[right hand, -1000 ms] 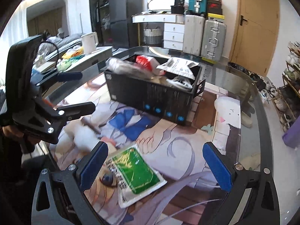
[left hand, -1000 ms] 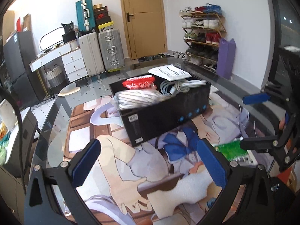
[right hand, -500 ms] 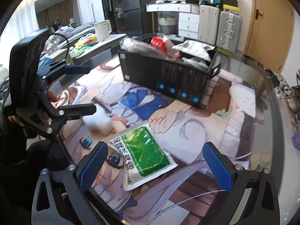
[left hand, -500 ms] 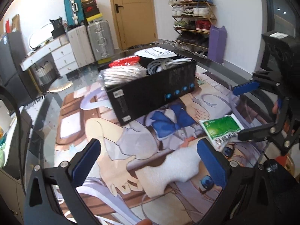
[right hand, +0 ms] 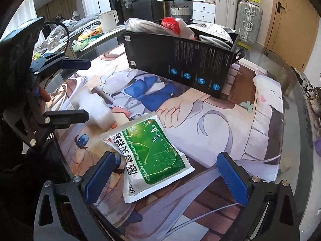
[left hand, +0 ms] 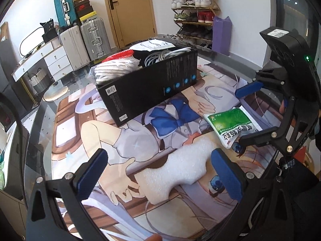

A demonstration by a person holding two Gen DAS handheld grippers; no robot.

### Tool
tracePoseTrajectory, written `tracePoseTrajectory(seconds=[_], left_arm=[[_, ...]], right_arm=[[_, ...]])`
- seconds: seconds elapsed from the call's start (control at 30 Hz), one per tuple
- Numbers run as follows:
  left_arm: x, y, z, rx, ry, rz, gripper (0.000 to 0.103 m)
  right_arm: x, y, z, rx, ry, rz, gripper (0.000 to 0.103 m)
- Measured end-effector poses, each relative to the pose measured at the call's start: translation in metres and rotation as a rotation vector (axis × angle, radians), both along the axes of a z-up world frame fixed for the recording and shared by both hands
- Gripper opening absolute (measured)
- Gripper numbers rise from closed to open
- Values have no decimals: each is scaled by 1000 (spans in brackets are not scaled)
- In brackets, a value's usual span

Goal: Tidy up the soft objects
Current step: 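Move the right gripper to the green sachet while the left approaches the white foam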

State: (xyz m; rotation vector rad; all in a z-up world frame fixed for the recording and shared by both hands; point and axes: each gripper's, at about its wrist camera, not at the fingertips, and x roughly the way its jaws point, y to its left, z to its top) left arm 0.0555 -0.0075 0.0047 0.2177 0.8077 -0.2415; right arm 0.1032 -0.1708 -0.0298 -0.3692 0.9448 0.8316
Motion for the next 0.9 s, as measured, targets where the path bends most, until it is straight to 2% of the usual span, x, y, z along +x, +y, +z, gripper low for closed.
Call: tracePoseTrajectory(seconds=[0.37,0.57,0.9], left_arm=[[4,0,-10,39,23,18,103],[10,7,-16,50,40,68,103],[16,17,-21,-4,80,77,103]], right_arm=[[6,7,-3,-20,-23,-58,102],[16,6,-3,-30,-17,-143,102],[16,5,-4,-30,-26,-156,102]])
